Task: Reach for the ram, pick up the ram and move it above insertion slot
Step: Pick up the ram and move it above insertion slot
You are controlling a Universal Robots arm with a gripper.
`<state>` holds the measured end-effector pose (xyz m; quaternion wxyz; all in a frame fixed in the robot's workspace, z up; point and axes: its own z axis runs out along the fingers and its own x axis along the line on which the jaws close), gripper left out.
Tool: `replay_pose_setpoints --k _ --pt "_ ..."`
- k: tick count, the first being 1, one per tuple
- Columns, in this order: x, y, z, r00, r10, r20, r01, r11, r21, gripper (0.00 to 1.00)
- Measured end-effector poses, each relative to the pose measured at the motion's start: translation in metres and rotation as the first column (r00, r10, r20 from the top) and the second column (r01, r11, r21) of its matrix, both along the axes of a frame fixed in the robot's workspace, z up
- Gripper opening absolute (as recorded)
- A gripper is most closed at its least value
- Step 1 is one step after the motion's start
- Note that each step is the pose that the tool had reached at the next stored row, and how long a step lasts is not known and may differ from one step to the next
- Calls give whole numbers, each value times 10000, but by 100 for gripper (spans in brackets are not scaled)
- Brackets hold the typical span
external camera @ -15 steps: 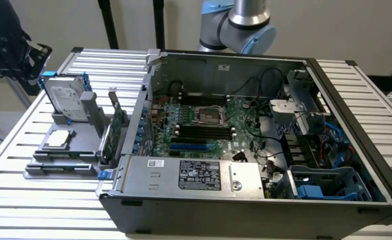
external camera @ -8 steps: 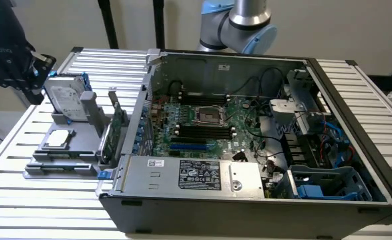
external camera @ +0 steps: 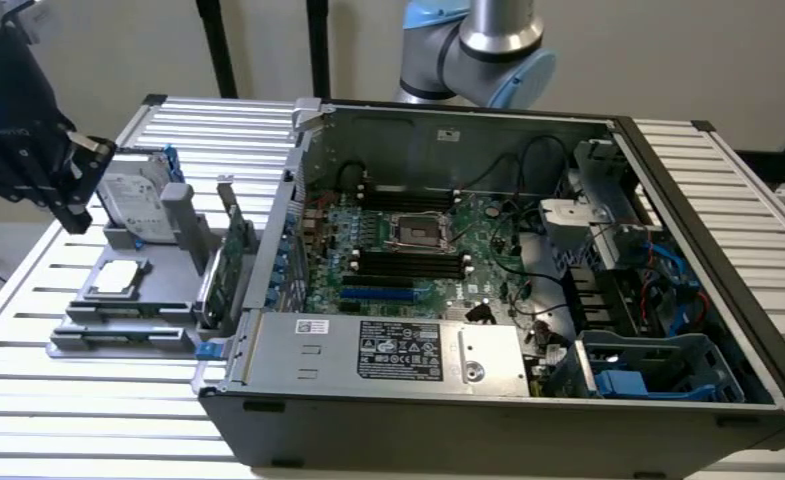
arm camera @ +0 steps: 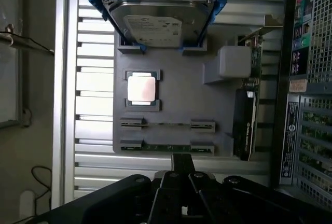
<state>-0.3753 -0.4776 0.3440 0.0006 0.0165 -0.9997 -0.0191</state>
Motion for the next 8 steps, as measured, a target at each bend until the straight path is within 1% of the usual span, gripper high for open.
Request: replay_pose_setpoints --k 3,4,5,8 --pt "16 -81 -38 10000 9 1 -9 10000 1 11" --pt "29 -95 -39 10000 9 -5 -9 10000 0 11" --pt "35 -96 -39 10000 10 -15 -10 10000 0 11" --pt "34 -96 -40 10000 8 -17 -8 10000 0 11"
